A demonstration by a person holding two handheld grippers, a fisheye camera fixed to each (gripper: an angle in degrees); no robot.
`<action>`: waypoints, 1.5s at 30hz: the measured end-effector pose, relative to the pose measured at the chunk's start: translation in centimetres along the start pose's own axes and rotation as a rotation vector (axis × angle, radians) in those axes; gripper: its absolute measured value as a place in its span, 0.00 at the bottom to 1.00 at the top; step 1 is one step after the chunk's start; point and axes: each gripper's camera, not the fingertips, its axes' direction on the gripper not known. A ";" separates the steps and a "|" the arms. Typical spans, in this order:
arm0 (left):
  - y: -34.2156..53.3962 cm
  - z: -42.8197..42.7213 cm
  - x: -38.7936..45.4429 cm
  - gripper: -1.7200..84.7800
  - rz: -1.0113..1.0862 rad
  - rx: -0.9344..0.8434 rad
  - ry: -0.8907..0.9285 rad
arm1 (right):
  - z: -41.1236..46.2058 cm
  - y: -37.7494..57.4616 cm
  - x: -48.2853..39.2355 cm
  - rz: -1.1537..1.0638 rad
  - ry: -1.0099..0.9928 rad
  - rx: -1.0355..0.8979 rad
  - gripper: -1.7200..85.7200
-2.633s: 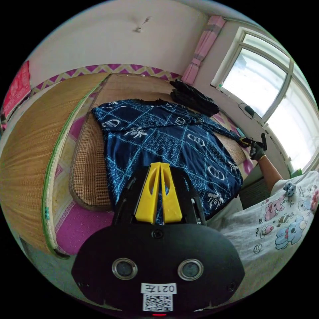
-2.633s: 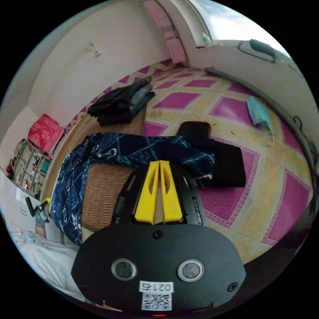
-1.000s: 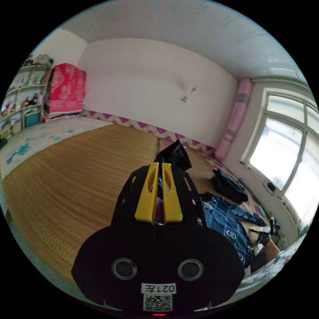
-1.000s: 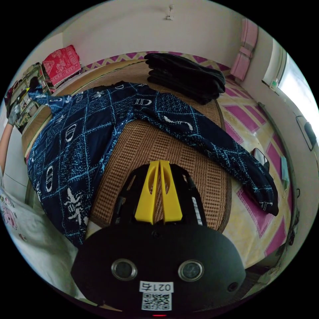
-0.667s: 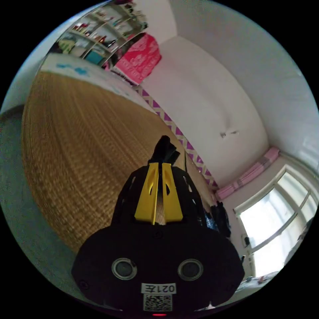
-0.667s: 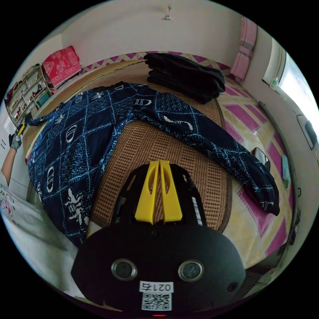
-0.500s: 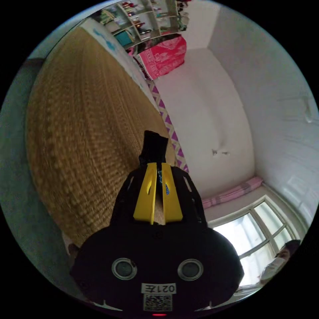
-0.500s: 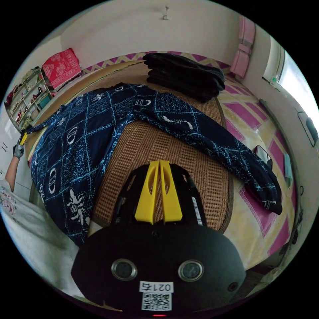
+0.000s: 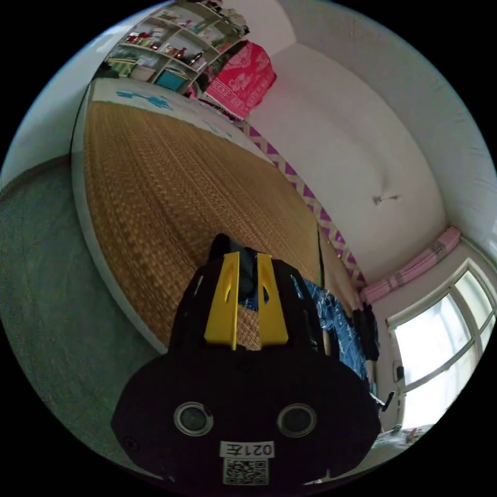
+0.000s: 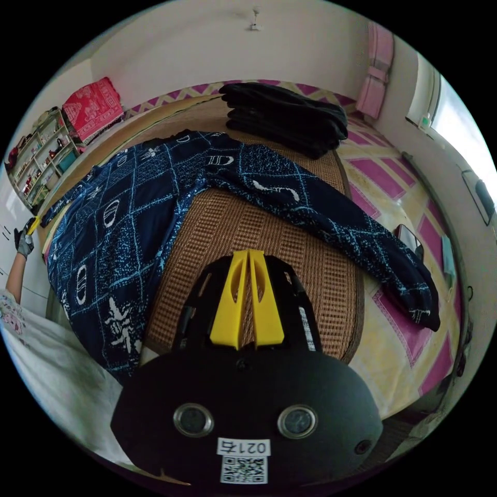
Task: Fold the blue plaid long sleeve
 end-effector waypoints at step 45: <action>3.7 3.4 -0.1 0.13 -0.419 -0.011 -0.030 | -0.4 -1.8 4.6 0.059 -0.099 0.001 0.01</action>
